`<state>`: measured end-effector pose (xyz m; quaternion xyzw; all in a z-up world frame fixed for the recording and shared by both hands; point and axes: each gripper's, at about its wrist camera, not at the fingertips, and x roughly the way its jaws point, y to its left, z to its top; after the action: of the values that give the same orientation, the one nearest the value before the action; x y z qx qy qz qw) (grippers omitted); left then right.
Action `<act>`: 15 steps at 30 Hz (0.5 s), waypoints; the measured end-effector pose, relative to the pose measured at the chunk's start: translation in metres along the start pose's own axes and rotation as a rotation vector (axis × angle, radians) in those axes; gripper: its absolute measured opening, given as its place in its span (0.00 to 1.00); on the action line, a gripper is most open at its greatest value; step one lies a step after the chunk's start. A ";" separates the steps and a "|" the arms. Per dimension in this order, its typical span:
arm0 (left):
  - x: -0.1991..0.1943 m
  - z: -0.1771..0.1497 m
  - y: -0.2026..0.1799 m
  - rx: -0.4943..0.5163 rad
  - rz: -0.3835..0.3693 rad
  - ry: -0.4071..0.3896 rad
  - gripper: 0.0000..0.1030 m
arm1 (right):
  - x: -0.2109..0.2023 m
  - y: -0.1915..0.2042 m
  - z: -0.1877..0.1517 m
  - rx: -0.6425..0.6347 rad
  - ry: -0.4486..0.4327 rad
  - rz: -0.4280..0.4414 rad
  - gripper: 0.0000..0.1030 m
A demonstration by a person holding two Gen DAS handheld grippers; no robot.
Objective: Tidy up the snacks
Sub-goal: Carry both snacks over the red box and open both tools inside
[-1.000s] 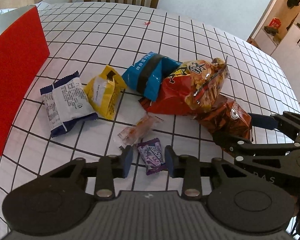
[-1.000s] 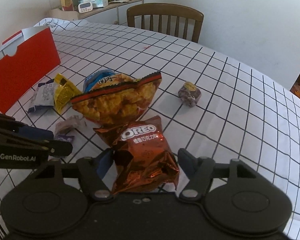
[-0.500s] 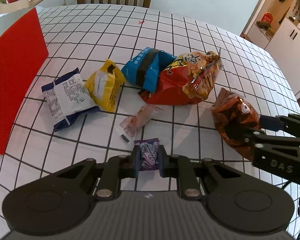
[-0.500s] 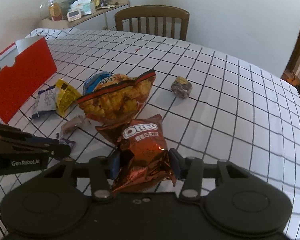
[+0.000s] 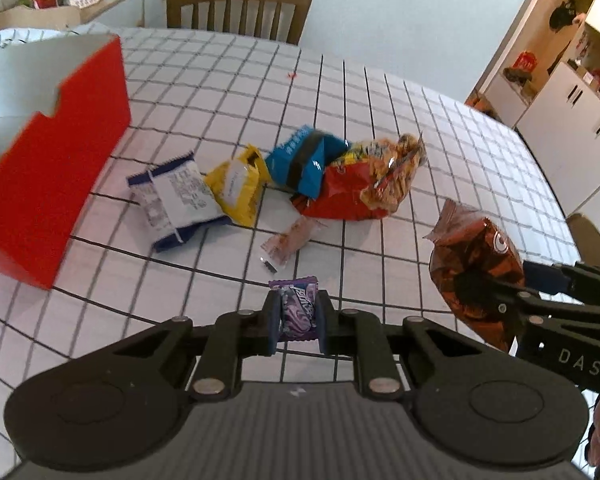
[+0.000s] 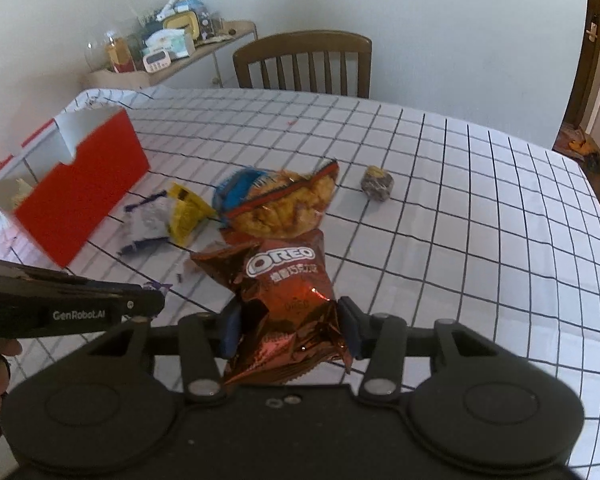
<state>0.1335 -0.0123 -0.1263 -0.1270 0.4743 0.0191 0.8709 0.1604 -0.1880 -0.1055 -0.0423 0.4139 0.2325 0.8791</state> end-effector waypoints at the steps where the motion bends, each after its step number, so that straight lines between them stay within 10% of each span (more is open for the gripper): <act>1: -0.006 0.001 0.002 -0.002 -0.003 -0.010 0.17 | -0.004 0.003 0.001 0.001 -0.005 0.003 0.46; 15: -0.081 0.014 0.037 0.016 0.006 -0.110 0.17 | -0.039 0.064 0.027 0.026 -0.091 0.074 0.46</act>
<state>0.0949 0.0336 -0.0593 -0.1176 0.4262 0.0249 0.8966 0.1296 -0.1387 -0.0511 -0.0051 0.3779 0.2613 0.8882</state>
